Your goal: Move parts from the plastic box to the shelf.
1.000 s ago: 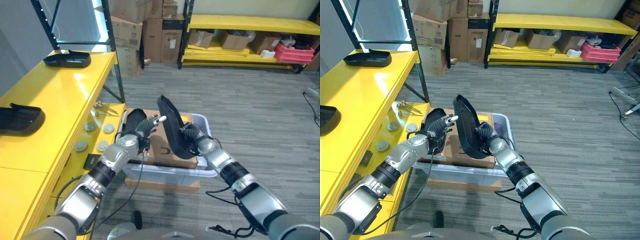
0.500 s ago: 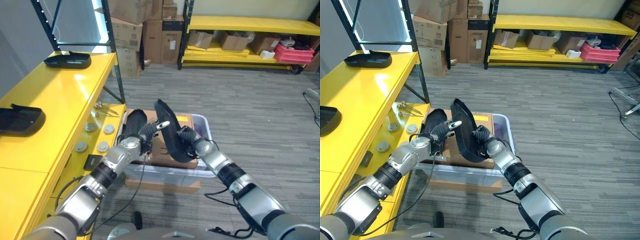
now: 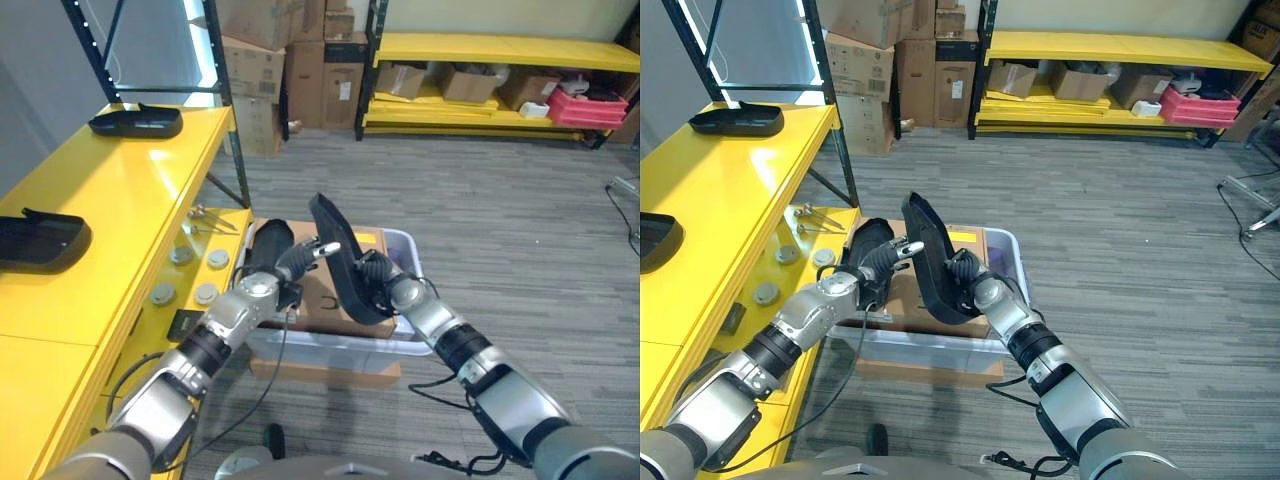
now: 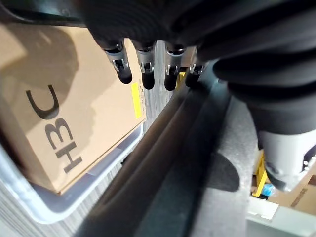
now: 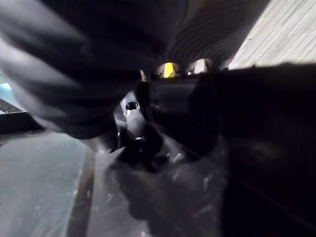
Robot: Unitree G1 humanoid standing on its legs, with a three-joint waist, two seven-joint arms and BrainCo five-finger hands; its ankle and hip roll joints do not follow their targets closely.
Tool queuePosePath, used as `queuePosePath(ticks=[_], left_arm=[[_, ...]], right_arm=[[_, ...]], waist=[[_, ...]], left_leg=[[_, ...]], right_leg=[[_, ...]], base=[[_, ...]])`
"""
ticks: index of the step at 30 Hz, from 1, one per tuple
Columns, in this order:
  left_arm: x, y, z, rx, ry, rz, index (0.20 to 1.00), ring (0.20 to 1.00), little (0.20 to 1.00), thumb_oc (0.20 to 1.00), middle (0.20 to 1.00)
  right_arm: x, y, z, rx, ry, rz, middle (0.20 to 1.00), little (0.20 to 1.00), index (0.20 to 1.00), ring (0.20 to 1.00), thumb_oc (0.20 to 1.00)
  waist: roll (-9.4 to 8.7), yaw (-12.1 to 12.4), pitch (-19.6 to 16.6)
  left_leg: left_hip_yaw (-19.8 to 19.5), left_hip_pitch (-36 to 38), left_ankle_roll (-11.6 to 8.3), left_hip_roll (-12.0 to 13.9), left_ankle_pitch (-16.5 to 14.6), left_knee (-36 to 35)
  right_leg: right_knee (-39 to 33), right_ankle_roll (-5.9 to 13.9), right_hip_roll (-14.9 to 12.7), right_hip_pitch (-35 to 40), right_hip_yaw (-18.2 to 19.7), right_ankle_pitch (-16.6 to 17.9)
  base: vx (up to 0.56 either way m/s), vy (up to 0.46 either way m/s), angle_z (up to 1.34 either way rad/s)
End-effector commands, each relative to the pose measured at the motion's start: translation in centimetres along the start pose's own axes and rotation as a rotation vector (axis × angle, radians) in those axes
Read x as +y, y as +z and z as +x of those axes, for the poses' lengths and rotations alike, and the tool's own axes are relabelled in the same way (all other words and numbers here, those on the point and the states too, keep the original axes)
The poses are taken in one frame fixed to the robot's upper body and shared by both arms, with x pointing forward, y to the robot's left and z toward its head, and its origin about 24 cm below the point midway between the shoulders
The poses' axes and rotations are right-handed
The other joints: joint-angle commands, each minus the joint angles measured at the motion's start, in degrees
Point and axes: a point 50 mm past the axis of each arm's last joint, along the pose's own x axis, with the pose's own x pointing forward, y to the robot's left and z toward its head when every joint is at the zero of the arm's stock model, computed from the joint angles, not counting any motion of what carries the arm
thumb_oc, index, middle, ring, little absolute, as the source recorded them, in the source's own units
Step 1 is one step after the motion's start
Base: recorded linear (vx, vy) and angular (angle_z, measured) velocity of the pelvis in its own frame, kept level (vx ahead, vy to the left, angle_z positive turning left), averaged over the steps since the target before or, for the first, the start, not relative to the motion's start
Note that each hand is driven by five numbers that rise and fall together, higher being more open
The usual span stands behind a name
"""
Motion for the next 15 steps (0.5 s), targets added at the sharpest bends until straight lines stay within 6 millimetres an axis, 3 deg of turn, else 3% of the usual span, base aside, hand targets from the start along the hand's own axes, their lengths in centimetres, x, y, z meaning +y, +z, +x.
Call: queuePosePath(ticks=[1, 12, 13, 14, 15], left_arm=[[-4.0, 3.6, 0.9, -0.113, -0.194, 0.168, 1.0, 1.0, 1.0, 1.0, 1.0], [-6.2, 2.9, 1.0, -0.094, -0.285, 0.083, 1.0, 1.0, 1.0, 1.0, 1.0], [-6.6, 3.0, 1.0, -0.1, -0.292, 0.062, 0.542, 0.542, 0.542, 0.542, 0.542], [-6.7, 3.0, 0.9, -0.108, -0.291, 0.052, 0.341, 0.341, 0.341, 0.341, 0.341], [-6.8, 3.1, 0.9, -0.11, -0.291, 0.049, 0.263, 0.263, 0.263, 0.263, 0.263]], right_arm=[[-0.5, 3.2, 0.8, -0.107, -0.015, -0.074, 0.2, 0.2, 0.2, 0.2, 0.2], [0.9, 3.5, 0.8, -0.121, 0.015, -0.099, 0.2, 0.2, 0.2, 0.2, 0.2], [1.1, 3.6, 0.8, -0.122, 0.018, -0.097, 0.2, 0.2, 0.2, 0.2, 0.2], [1.3, 3.6, 0.7, -0.124, 0.018, -0.097, 0.2, 0.2, 0.2, 0.2, 0.2], [1.3, 3.7, 0.7, -0.124, 0.018, -0.096, 0.2, 0.2, 0.2, 0.2, 0.2]], waist=[[-0.68, 1.68, -2.61], [-0.58, 1.04, -2.81], [-0.59, 0.99, -2.72], [-0.59, 0.96, -2.67], [-0.59, 0.96, -2.67]], left_leg=[[0.34, 4.44, -1.33, 1.16, -7.89, 1.45], [0.81, 4.56, -1.22, 1.27, -8.07, 1.75], [0.86, 4.61, -1.2, 1.31, -8.07, 1.8], [0.88, 4.59, -1.22, 1.32, -8.04, 1.86], [0.88, 4.58, -1.22, 1.32, -8.04, 1.88]], right_leg=[[-2.1, 4.18, -2.67, -6.82, 0.0, 8.74], [-1.74, 4.23, -2.66, -7.0, 0.52, 8.55], [-1.63, 4.19, -2.67, -7.01, 0.54, 8.53], [-1.54, 4.17, -2.65, -7.05, 0.58, 8.5], [-1.52, 4.16, -2.65, -7.06, 0.59, 8.49]], base=[[0.03, 0.007, -0.01], [0.01, 0.002, 0.0], [0.0, 0.0, 0.0], [0.0, 0.0, 0.0], [0.0, 0.0, 0.0]])
